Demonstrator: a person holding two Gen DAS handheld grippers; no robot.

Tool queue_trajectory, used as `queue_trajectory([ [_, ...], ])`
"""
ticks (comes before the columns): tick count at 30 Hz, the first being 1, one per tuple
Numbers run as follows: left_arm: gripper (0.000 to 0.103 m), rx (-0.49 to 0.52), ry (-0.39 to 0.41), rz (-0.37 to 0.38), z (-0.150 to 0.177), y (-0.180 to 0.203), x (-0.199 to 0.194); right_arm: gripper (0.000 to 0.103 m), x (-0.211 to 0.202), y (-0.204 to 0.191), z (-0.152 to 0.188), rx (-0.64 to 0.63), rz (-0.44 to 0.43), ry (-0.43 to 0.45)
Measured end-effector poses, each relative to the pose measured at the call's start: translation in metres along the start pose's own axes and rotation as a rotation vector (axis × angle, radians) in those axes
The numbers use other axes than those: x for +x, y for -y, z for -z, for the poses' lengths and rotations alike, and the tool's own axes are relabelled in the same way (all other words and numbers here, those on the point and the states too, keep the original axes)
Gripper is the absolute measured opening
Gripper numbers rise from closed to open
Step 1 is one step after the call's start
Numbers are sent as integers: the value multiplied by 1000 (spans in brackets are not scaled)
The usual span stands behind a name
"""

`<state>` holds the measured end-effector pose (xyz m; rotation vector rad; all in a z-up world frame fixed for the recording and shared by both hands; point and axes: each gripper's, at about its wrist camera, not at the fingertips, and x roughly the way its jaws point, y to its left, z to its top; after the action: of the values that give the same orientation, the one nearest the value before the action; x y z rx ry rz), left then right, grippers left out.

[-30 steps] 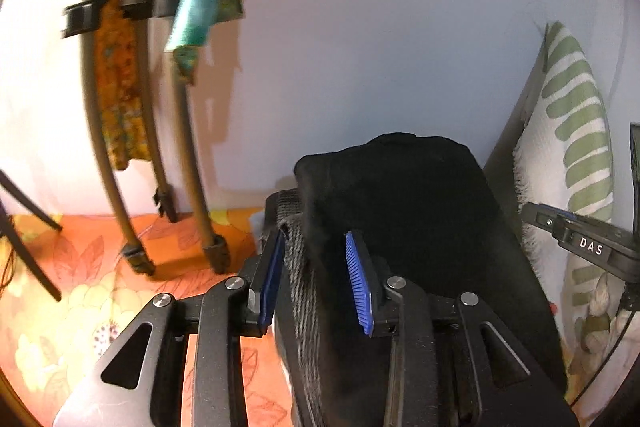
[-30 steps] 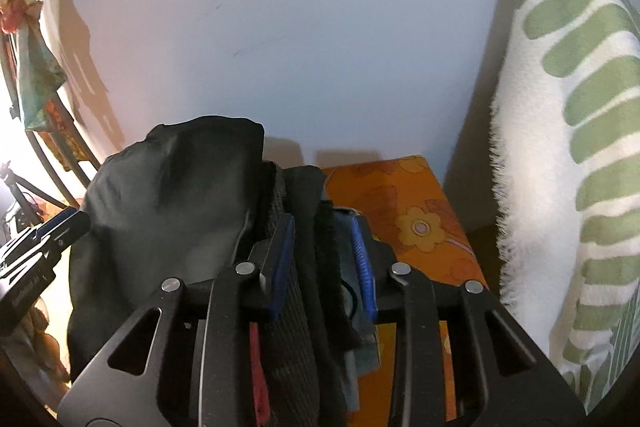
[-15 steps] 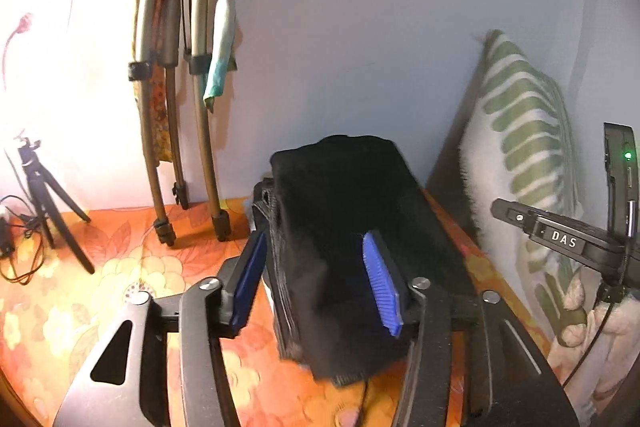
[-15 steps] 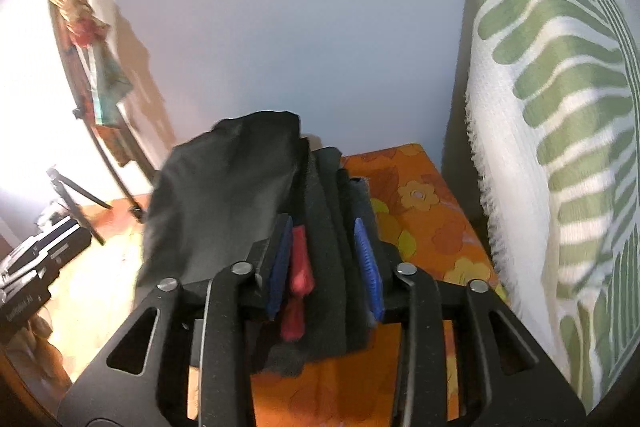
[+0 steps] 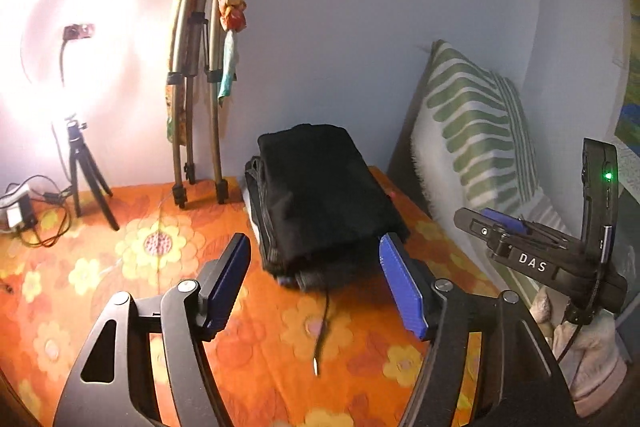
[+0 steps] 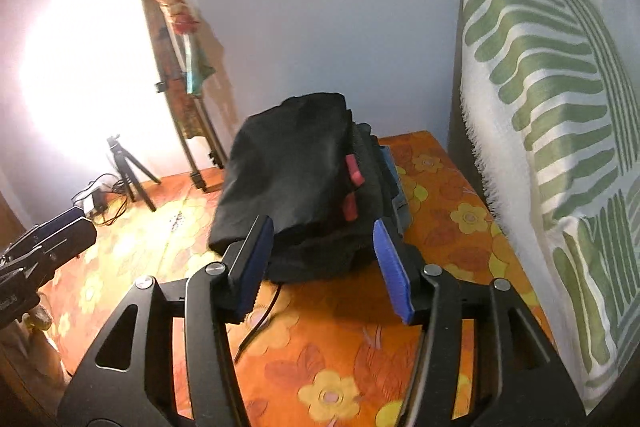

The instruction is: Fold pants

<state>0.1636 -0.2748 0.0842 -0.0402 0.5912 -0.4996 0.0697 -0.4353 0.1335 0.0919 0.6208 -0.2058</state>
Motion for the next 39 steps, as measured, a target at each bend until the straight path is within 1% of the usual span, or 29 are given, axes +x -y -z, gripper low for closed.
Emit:
queue_trajectory([
  [2,70,11,13,-4,9,4,-16,55,-16,-9,9,-15,-1,11],
  [4,72,16,16,-4,15,6,-27,63,-29,-17,17,-29,2,21],
  [5,73,15,14,-3,19,6,-32,69,-37,-21,22,-34,3,29],
  [6,73,12,15,-2,23,6,-38,72,-42,-24,26,-38,4,36],
  [8,73,12,17,-5,29,6,-46,74,-54,-31,33,-55,11,51],
  [9,73,14,19,-9,33,6,-49,77,-59,-34,38,-64,20,61],
  [10,76,16,19,-13,36,6,-52,80,-64,-37,42,-69,25,68],
  [12,78,18,19,-20,44,5,-58,87,-71,-39,50,-54,22,79],
  [16,78,27,13,-37,58,5,-64,90,-77,-39,66,-23,30,82],
  [18,78,19,3,-40,66,2,-66,93,-76,-39,72,-15,45,79],
  [22,78,24,-4,-59,76,0,-65,96,-71,-42,82,-12,57,72],
  [24,78,34,-18,-66,81,0,-64,101,-71,-41,87,-5,66,78],
  [30,78,19,-59,-87,94,-7,-58,102,-61,-47,97,-32,78,59],
  [36,78,24,-83,-122,102,-9,-52,102,-63,-53,101,-69,92,64],
  [39,78,23,-91,-127,104,-10,-51,102,-62,-52,102,-72,95,61],
])
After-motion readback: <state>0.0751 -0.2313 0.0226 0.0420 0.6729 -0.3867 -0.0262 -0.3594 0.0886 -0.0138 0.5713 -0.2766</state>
